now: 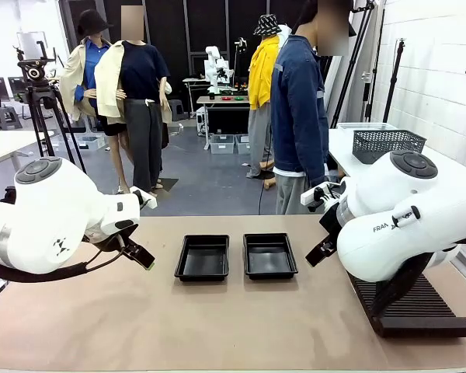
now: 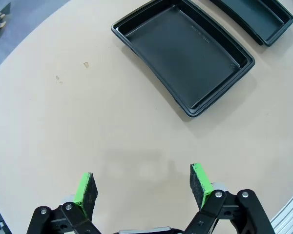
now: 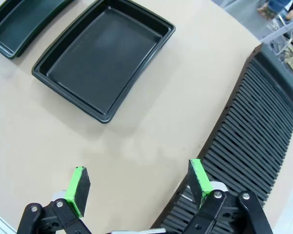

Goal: Inspect and transfer BCBs to ESD trays.
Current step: Pick up the Blank PCB from the PCB Rack and place it in the left ESD tray.

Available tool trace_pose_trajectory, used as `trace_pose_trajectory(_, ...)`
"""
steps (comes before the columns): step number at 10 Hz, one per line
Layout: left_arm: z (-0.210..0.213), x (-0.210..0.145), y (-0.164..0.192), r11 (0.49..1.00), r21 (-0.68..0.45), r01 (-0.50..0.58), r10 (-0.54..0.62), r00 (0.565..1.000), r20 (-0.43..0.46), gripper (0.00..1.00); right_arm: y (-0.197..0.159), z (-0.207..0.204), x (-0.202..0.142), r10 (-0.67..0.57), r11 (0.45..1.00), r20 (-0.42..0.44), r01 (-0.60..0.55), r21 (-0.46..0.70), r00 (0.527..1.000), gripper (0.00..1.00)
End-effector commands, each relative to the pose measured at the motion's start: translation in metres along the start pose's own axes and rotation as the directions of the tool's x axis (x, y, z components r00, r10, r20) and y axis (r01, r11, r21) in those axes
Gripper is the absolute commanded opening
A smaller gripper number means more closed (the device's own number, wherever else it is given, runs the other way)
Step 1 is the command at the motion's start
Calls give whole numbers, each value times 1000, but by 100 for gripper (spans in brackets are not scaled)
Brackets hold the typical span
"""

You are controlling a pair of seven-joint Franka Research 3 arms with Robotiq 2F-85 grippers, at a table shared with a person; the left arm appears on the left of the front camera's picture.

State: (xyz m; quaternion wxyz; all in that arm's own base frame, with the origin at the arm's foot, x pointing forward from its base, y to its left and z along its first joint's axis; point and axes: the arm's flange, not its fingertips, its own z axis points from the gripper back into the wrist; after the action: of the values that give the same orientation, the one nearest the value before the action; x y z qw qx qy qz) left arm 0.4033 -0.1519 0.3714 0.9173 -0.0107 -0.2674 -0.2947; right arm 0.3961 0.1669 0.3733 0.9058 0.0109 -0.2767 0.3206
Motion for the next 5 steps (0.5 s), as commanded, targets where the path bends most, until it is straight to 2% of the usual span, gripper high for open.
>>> trace_pose_trajectory(1,0,0,1,1000,0,-1,1,1000,0,100,0,0,0,0,1000,0,0,0,1000,100)
trace_pose_trajectory(5,0,0,1,1000,0,-1,1,1000,0,100,0,0,0,0,1000,0,0,0,1000,100)
